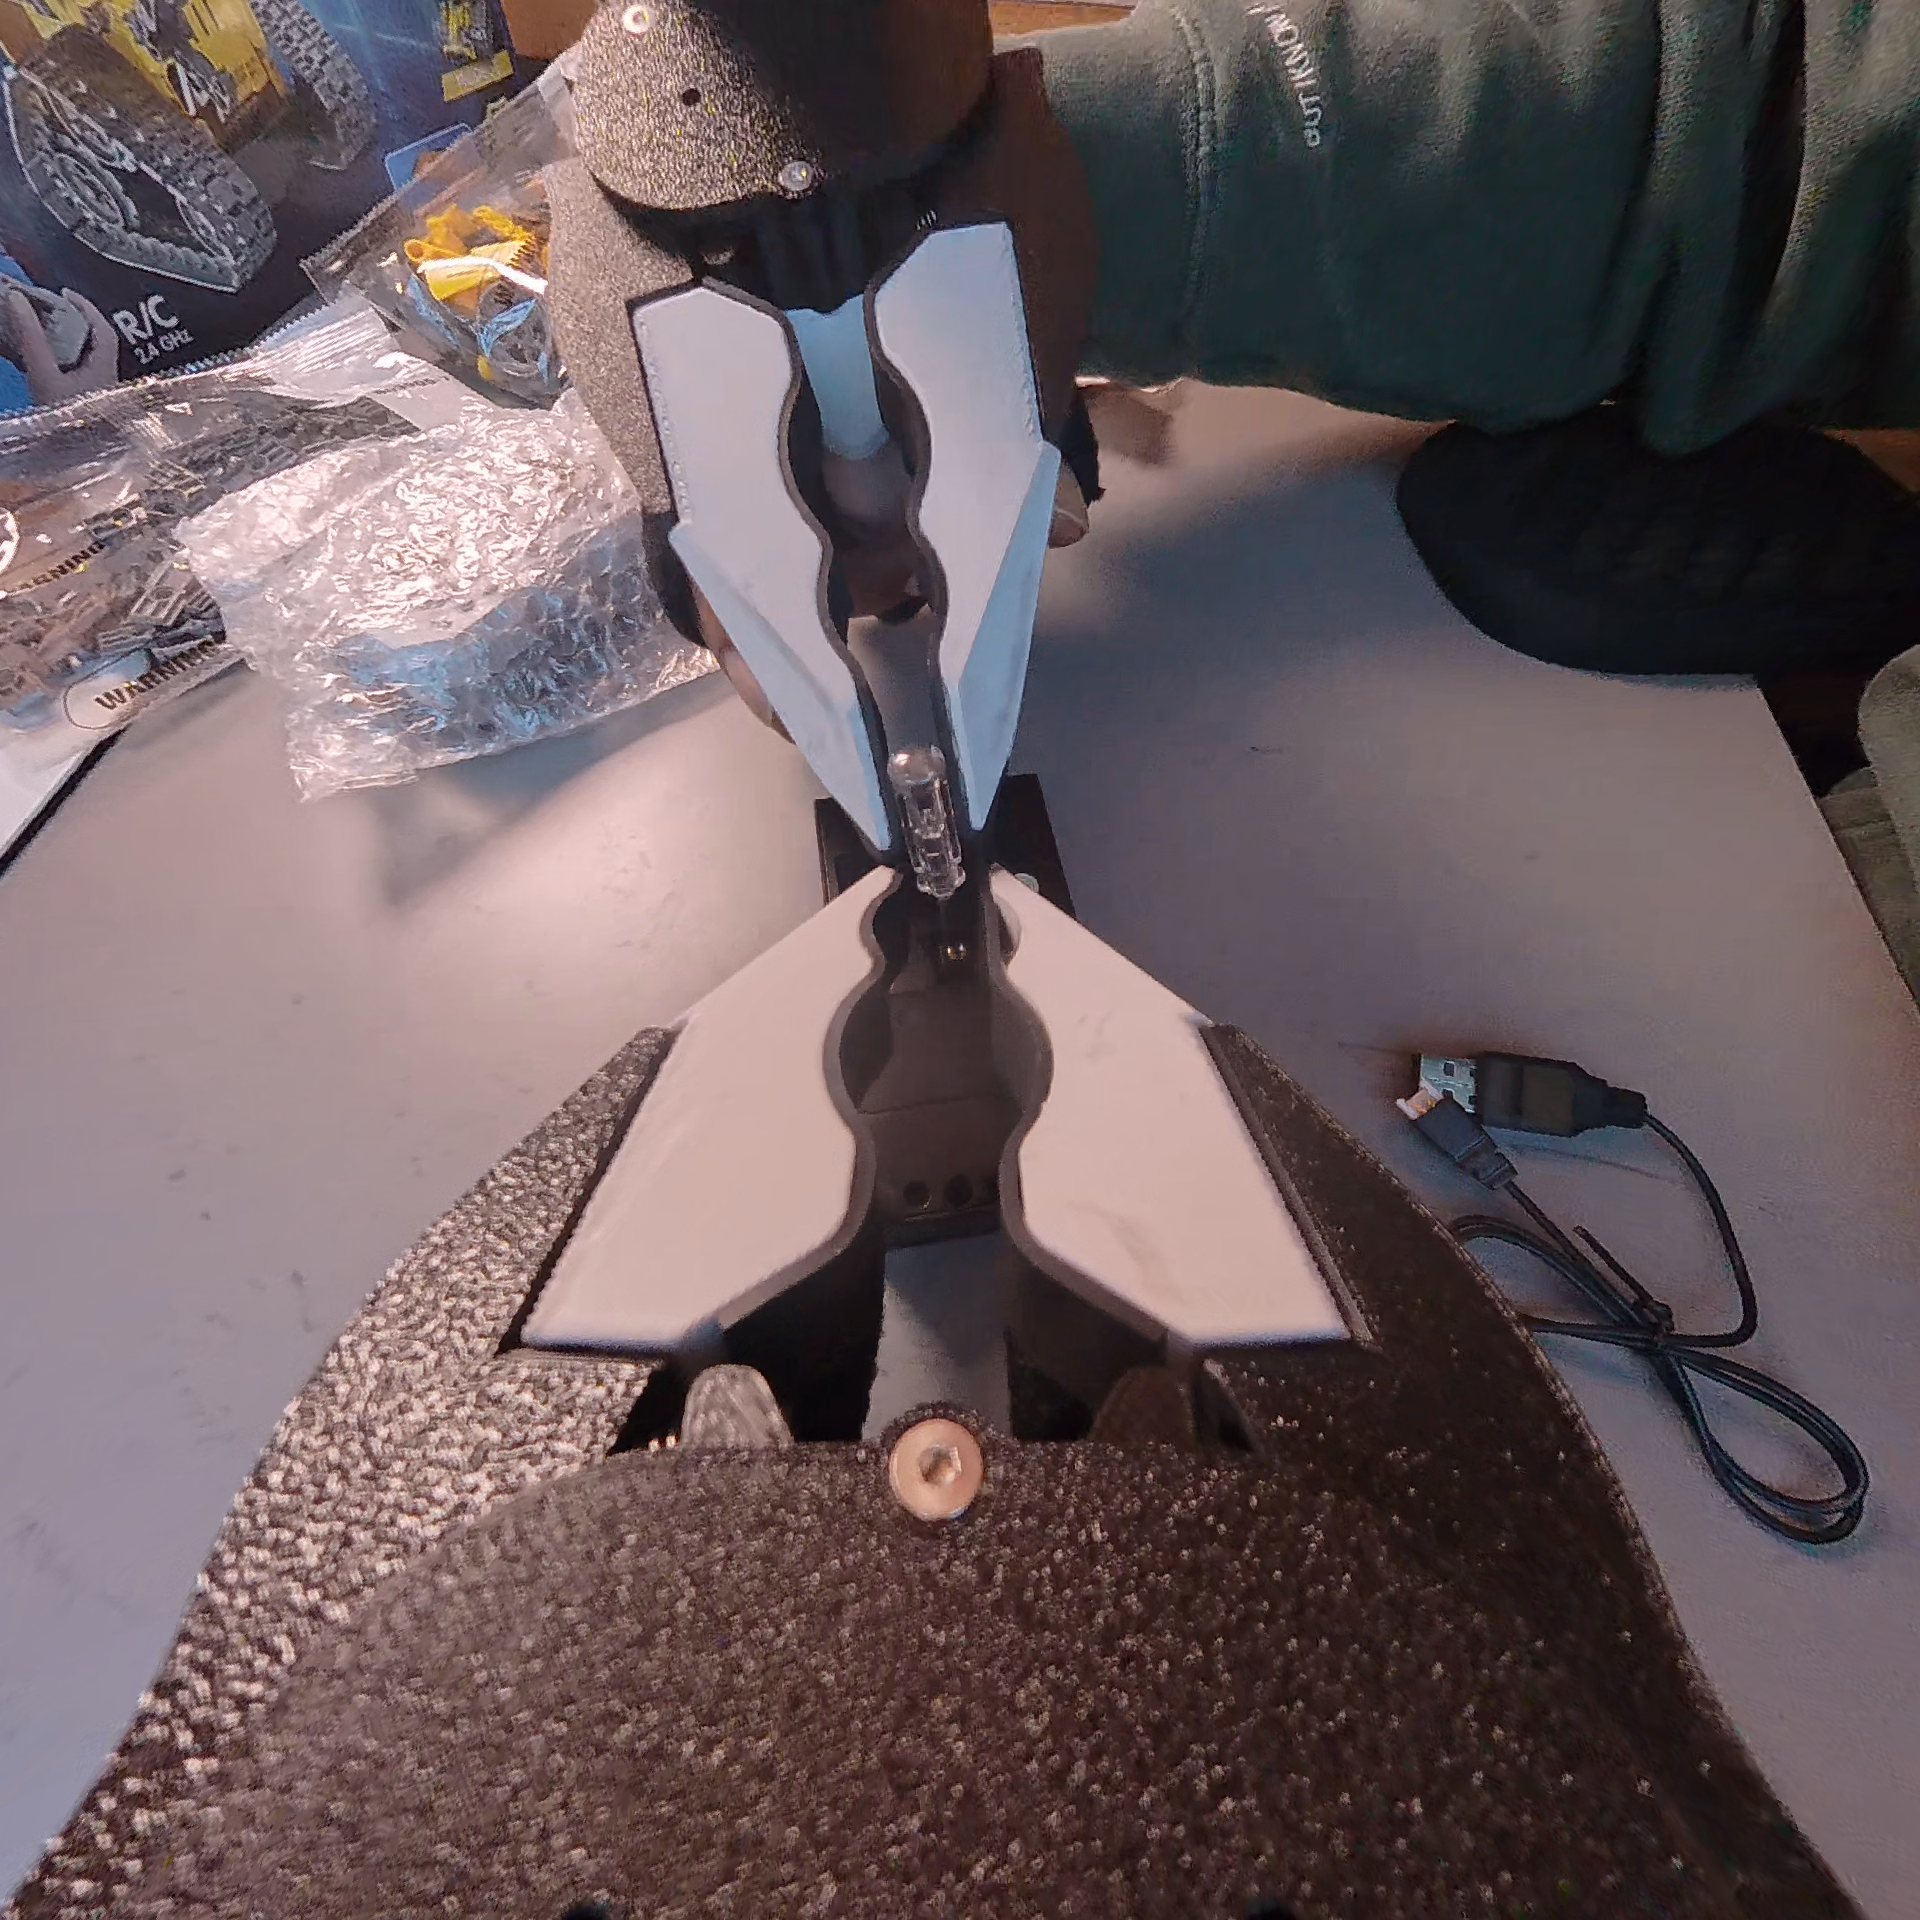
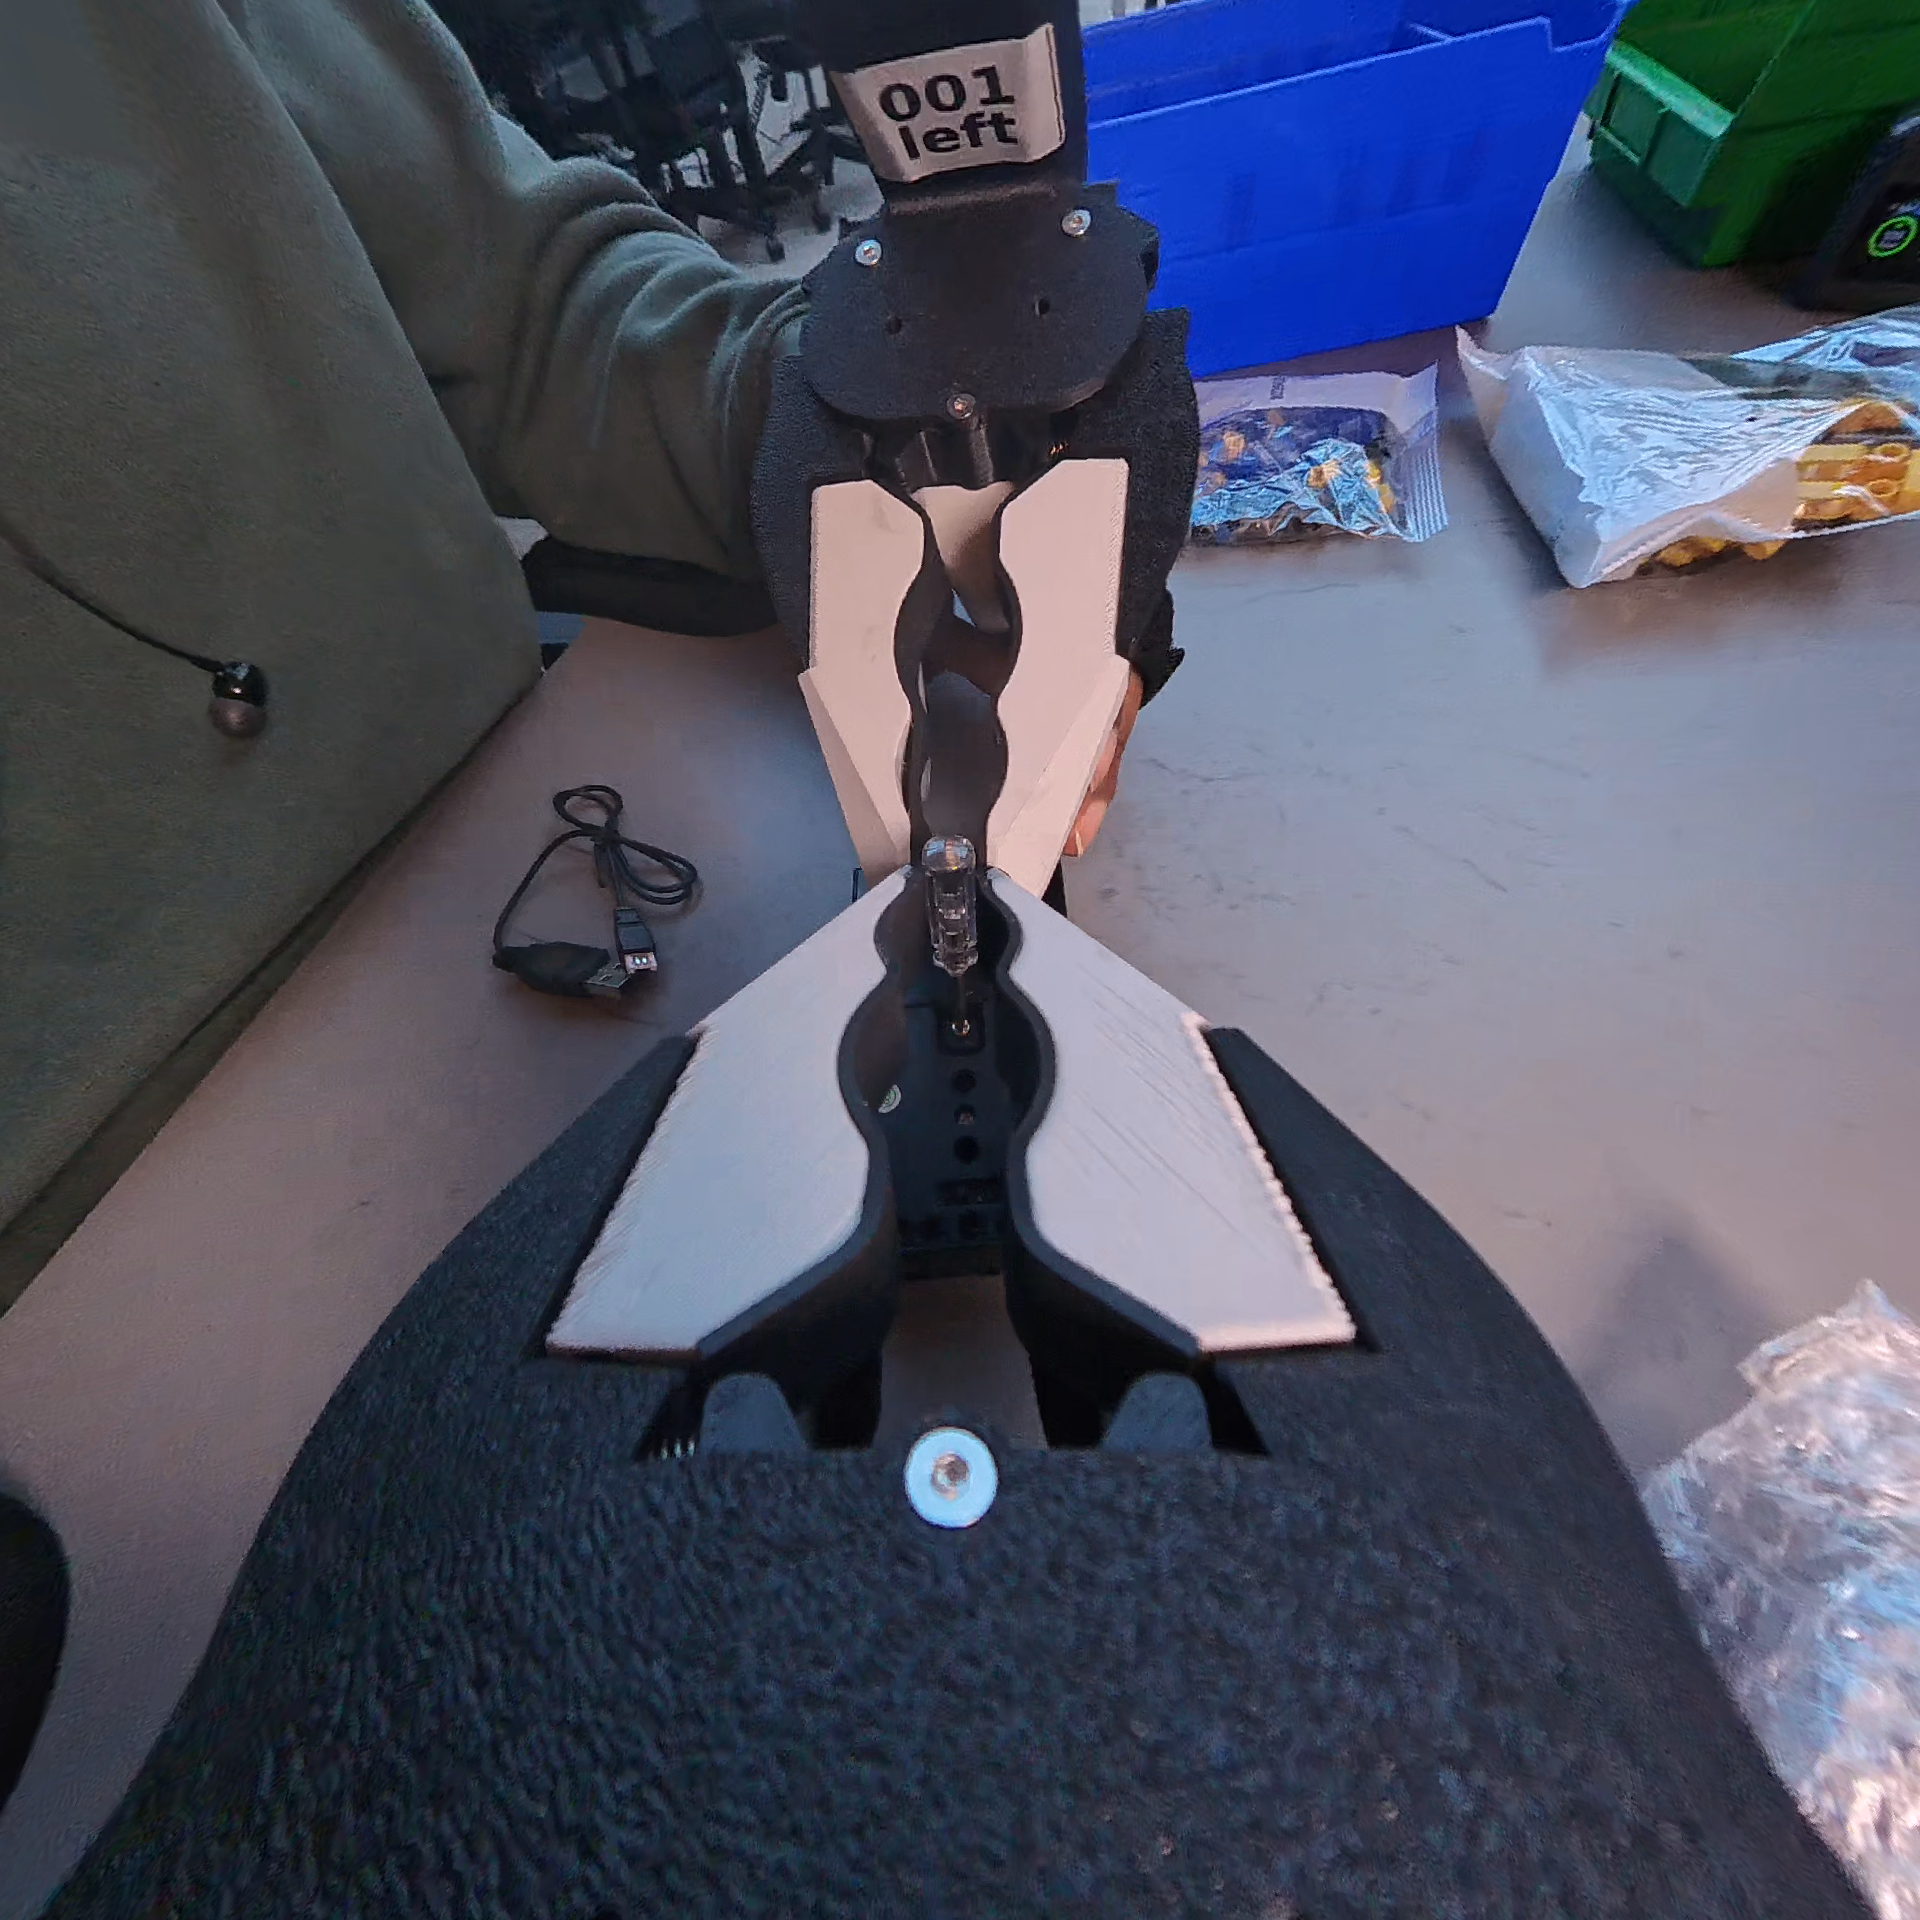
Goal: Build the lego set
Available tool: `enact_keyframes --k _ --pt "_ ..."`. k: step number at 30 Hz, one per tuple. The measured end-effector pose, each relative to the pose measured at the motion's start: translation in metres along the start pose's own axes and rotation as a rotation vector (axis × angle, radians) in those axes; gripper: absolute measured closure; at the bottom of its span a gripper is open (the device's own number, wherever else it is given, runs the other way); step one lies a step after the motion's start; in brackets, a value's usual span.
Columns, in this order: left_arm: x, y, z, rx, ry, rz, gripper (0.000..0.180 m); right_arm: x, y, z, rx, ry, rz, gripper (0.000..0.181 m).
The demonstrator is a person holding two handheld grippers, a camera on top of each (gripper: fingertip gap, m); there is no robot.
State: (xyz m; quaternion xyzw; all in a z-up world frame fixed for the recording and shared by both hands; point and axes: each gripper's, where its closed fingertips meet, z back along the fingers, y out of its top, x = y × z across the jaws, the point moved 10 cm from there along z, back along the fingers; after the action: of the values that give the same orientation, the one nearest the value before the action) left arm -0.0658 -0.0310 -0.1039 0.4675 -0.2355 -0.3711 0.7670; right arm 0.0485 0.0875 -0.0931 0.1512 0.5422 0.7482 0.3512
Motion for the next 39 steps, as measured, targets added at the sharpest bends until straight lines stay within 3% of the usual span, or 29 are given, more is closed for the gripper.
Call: enact_keyframes --k 10,14,21,25,27,32,39 --pt "0.001 0.0 -0.006 -0.013 0.013 0.002 0.172 -0.012 -0.004 0.001 0.04 -0.133 -0.04 0.173" --pt "0.002 0.0 -0.006 -0.015 0.04 0.012 0.172 -0.029 0.006 0.003 0.073 -0.374 -0.102 0.155" --pt "0.003 0.001 -0.007 -0.028 0.065 0.01 0.172 -0.073 0.01 -0.019 0.082 -0.914 -0.313 0.162" --pt "0.005 0.003 -0.007 -0.043 0.09 -0.018 0.172 -0.078 0.011 -0.031 0.121 -0.984 -0.33 0.161" --pt "0.006 0.003 -0.008 -0.051 0.1 -0.033 0.172 -0.076 0.01 -0.033 0.113 -1.011 -0.318 0.169" --pt "0.005 0.002 -0.006 -0.055 0.092 -0.032 0.172 -0.066 0.01 -0.024 0.055 -0.875 -0.257 0.174" --pt "0.007 0.005 -0.004 -0.017 0.026 -0.066 0.165 -0.035 0.007 -0.002 -0.019 -0.275 0.043 0.174"
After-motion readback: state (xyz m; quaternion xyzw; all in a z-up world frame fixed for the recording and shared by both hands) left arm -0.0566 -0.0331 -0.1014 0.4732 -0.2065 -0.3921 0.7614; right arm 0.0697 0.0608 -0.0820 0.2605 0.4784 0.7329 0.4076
